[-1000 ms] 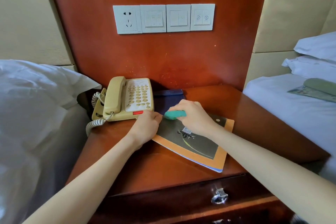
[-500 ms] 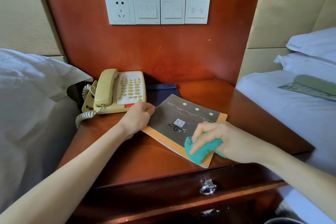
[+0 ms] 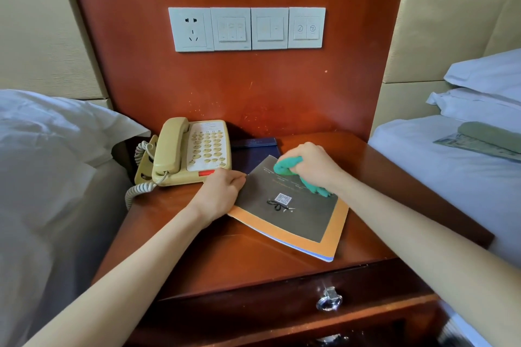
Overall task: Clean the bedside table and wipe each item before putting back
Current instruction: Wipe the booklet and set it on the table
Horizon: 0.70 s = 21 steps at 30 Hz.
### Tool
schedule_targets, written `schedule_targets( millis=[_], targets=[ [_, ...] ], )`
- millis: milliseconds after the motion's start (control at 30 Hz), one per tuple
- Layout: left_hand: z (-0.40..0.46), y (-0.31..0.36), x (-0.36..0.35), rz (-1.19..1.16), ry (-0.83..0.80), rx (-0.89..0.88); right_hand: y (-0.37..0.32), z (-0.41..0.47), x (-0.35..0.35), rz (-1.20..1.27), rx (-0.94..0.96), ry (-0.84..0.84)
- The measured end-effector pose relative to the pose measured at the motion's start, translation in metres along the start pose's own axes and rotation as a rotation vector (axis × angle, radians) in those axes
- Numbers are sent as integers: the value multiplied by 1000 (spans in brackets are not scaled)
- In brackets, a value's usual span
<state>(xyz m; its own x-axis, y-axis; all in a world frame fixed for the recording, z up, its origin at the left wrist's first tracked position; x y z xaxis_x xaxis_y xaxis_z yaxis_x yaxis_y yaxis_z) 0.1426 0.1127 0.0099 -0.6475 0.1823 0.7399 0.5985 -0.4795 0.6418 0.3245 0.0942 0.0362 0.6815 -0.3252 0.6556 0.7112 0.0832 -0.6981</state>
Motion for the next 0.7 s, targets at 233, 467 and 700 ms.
schedule_targets(
  millis=[233,467,700],
  targets=[
    [4,-15,-5,-84,-57,157,-45,-7,-54,9,149,-38],
    [5,-37,-6,-463,-125,442,-54,-41,-62,29,204,-130],
    [3,-32,-26,-666,-400,524,-69,-85,-73,18,358,-384]
  ],
)
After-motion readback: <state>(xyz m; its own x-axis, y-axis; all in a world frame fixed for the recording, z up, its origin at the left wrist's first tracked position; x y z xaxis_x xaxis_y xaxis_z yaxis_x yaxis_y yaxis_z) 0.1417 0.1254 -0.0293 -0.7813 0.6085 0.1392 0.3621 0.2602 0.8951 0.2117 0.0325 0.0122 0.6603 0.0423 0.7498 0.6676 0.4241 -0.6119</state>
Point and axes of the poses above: each hand's wrist, its own z-axis towards the middle knuckle, its own x-axis out of the back of the hand, y = z × x, the point moved 10 cm from there along z, towards the middle knuckle, and after that the axes turned 9 degrees about z, right-handed, at the moved point
